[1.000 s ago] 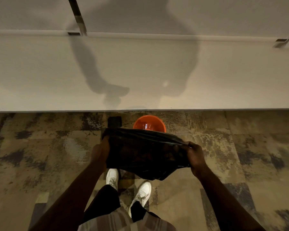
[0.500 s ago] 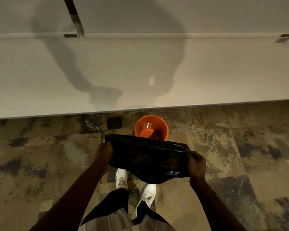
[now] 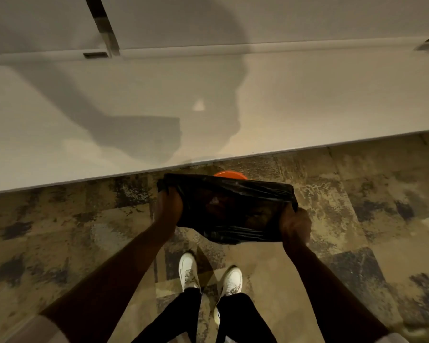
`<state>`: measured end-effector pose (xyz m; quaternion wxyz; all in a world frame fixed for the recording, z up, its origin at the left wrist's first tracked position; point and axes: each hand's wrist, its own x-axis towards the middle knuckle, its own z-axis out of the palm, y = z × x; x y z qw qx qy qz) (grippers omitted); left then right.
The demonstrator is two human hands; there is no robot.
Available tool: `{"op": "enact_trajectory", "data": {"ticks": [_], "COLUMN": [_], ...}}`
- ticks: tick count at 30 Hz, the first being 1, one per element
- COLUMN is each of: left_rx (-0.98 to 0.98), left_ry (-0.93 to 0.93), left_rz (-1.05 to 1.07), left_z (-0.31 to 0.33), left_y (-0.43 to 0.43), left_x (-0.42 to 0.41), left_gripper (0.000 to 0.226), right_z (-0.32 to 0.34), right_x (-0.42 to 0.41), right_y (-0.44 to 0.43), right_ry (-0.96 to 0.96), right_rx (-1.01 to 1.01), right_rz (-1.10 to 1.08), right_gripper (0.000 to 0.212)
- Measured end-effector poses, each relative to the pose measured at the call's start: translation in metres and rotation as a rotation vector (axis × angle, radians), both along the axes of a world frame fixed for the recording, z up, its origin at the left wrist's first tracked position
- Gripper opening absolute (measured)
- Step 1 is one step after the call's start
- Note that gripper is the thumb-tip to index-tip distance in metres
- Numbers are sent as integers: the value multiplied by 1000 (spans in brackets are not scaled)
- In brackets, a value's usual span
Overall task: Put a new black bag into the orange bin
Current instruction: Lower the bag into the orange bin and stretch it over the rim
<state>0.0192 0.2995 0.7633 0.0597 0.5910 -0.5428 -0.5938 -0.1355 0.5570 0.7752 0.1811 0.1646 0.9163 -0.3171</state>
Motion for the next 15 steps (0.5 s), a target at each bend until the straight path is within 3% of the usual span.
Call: {"op": "enact_trajectory", "data": {"ticks": [7, 15], "left_rx": [80, 132], "left_ry": [-16, 68], "left_rz": [32, 83], "left_z": [-30, -95], "left_y": [-22, -23], "left_x": [-39, -71], "left_gripper": [67, 35], "right_z": [-20, -84], "right_x": [-40, -78], "right_y": [-26, -31], "right_ry": [-3, -39], "right_rx": [32, 45], "right_rz": [49, 35], "right_gripper": [59, 61]}}
